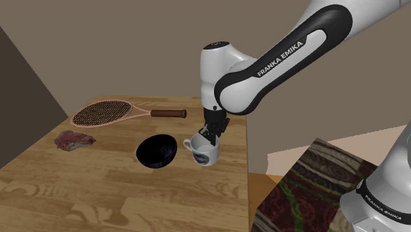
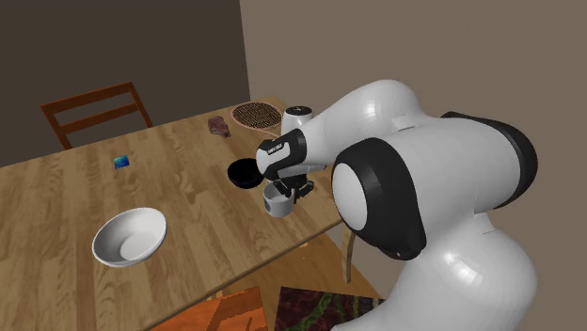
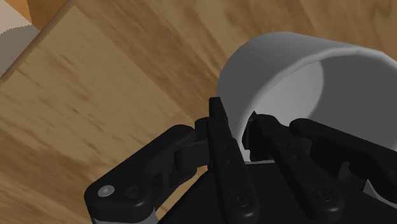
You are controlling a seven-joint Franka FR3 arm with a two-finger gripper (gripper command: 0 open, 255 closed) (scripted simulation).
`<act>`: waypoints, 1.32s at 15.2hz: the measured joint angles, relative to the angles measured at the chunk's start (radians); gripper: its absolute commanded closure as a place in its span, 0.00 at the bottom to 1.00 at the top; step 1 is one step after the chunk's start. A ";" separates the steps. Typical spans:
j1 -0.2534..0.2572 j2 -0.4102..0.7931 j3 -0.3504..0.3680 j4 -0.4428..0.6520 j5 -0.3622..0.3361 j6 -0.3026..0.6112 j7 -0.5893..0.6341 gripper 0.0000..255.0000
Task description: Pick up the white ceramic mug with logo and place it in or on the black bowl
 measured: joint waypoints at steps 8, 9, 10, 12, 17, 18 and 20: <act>-0.001 -0.049 0.000 0.034 0.019 -0.081 -0.011 1.00; -0.001 -0.058 0.000 0.039 0.023 -0.094 -0.013 1.00; -0.001 -0.065 -0.001 0.046 0.025 -0.107 -0.014 1.00; -0.002 -0.081 -0.002 0.053 0.031 -0.130 -0.018 1.00; -0.004 -0.113 -0.006 0.092 0.040 -0.200 -0.027 1.00; -0.004 -0.122 -0.007 0.099 0.043 -0.215 -0.028 1.00; -0.004 -0.135 -0.008 0.113 0.047 -0.242 -0.030 1.00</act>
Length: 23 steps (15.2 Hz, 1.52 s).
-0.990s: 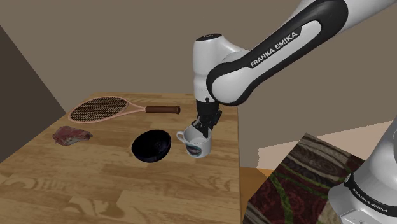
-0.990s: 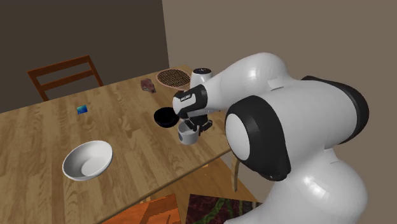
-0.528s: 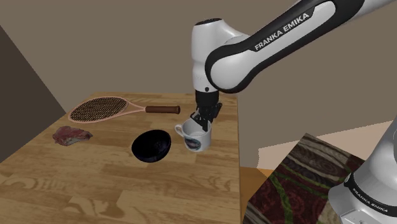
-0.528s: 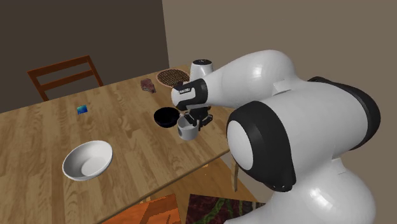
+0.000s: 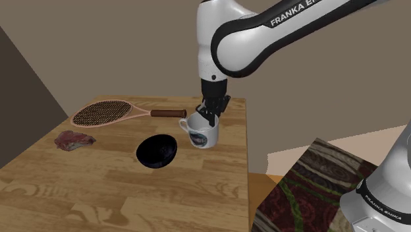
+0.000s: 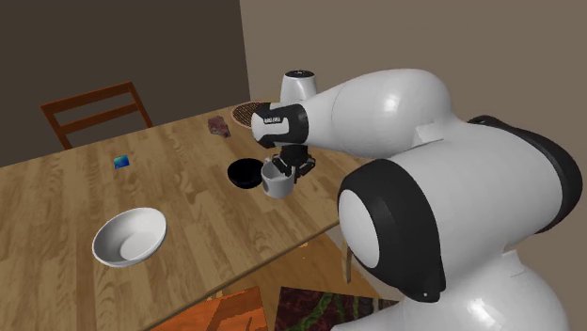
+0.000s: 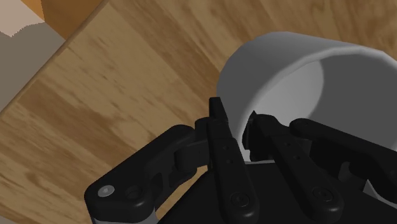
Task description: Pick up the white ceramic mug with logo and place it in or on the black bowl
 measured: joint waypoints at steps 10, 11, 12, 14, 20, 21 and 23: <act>-0.001 -0.040 -0.006 0.098 0.008 -0.137 -0.002 1.00; -0.002 -0.045 -0.007 0.105 0.009 -0.149 -0.003 1.00; -0.003 -0.049 -0.009 0.115 0.010 -0.162 -0.004 1.00; -0.003 -0.051 -0.009 0.137 0.010 -0.187 -0.003 1.00; 0.029 0.128 0.041 0.352 -0.058 -0.227 0.105 1.00; 0.042 0.167 0.052 0.395 -0.075 -0.234 0.132 1.00; 0.068 0.250 0.066 0.499 -0.111 -0.261 0.179 1.00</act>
